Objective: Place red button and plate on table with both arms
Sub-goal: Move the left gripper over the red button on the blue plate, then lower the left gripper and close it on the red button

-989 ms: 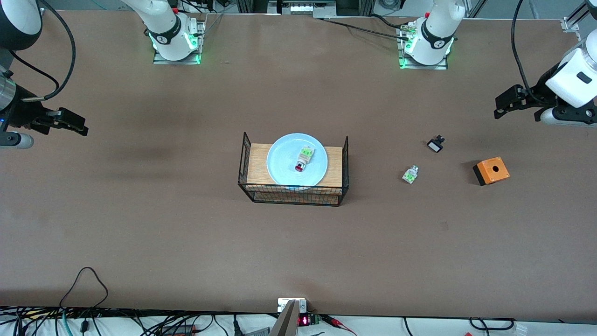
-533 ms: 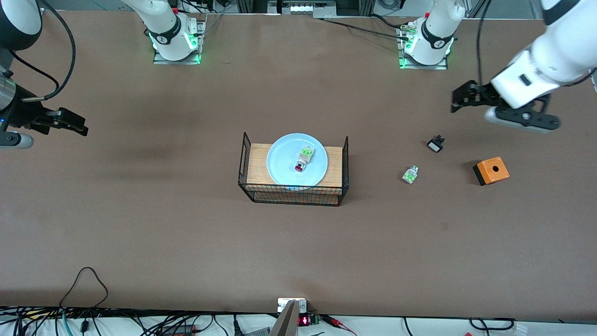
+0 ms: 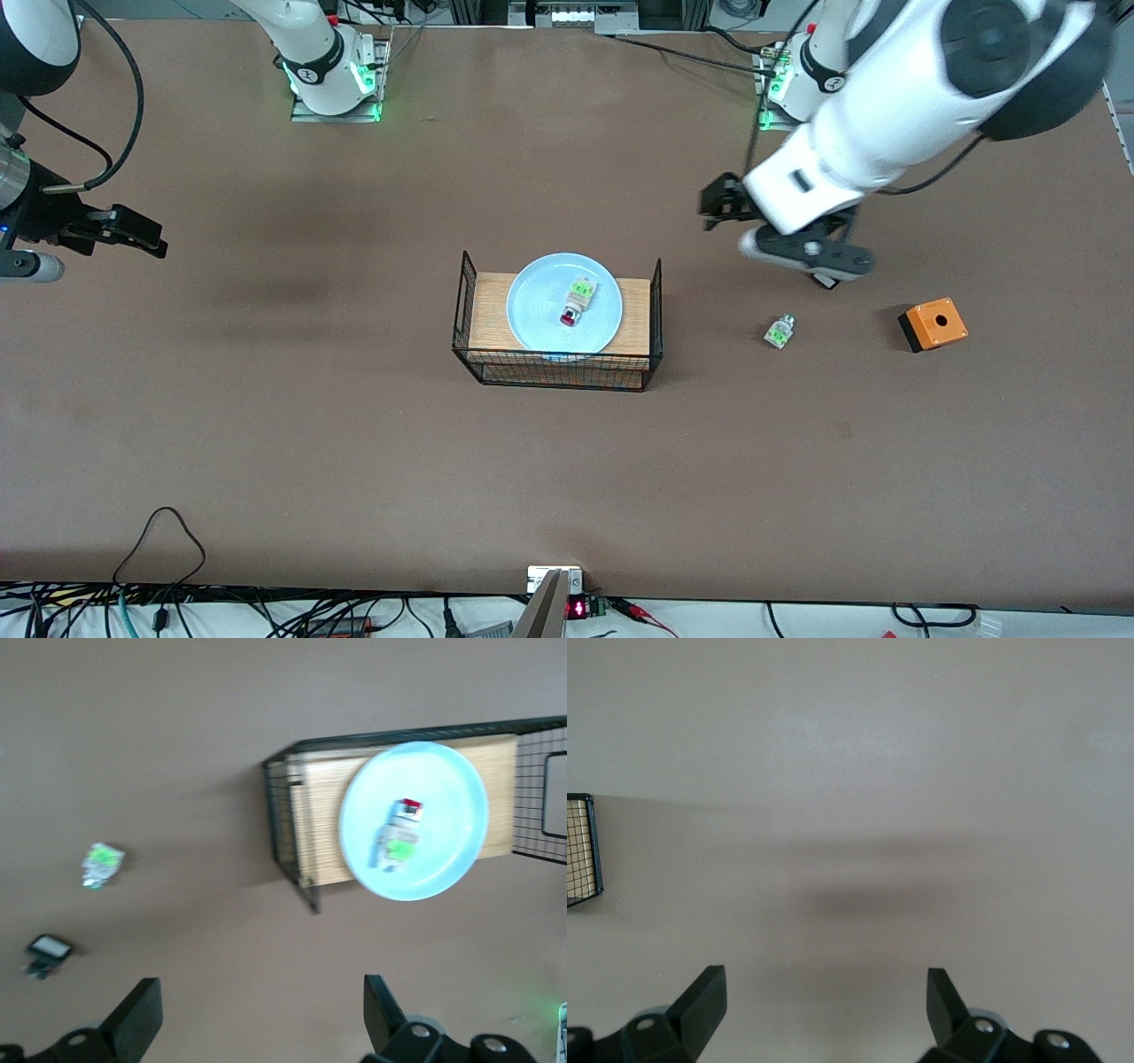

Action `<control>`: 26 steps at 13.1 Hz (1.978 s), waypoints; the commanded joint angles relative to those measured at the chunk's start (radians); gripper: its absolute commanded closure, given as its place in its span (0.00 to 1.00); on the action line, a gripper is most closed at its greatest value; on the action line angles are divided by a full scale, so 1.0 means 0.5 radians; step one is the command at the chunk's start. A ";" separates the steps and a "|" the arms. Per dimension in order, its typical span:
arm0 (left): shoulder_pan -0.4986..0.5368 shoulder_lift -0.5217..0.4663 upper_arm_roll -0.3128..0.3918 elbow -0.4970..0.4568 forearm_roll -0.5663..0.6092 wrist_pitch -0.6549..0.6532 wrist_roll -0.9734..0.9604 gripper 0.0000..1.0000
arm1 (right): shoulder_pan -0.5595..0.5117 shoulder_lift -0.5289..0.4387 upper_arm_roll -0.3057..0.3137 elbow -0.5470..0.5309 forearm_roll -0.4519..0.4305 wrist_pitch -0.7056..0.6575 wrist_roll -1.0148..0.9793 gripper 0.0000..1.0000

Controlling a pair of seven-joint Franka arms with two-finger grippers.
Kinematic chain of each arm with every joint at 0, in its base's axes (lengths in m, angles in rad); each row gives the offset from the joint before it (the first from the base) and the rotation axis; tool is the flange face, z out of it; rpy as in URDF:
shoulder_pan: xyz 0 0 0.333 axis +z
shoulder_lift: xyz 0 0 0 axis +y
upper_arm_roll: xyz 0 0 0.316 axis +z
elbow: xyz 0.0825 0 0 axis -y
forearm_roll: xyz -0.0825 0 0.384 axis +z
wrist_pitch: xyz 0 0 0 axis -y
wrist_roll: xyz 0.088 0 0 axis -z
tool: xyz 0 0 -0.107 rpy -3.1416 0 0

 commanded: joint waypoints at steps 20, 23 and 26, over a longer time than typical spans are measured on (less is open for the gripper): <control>-0.740 0.807 0.026 0.143 0.891 0.743 -0.535 0.50 | -0.022 -0.004 -0.002 -0.013 0.001 0.008 0.001 0.00; -0.740 0.813 0.023 0.146 0.891 0.736 -0.535 0.80 | -0.022 -0.001 -0.002 -0.013 0.001 0.008 0.001 0.00; -0.731 0.771 0.020 0.161 0.884 0.721 -0.547 0.86 | -0.019 -0.004 0.001 -0.010 0.004 0.008 0.001 0.00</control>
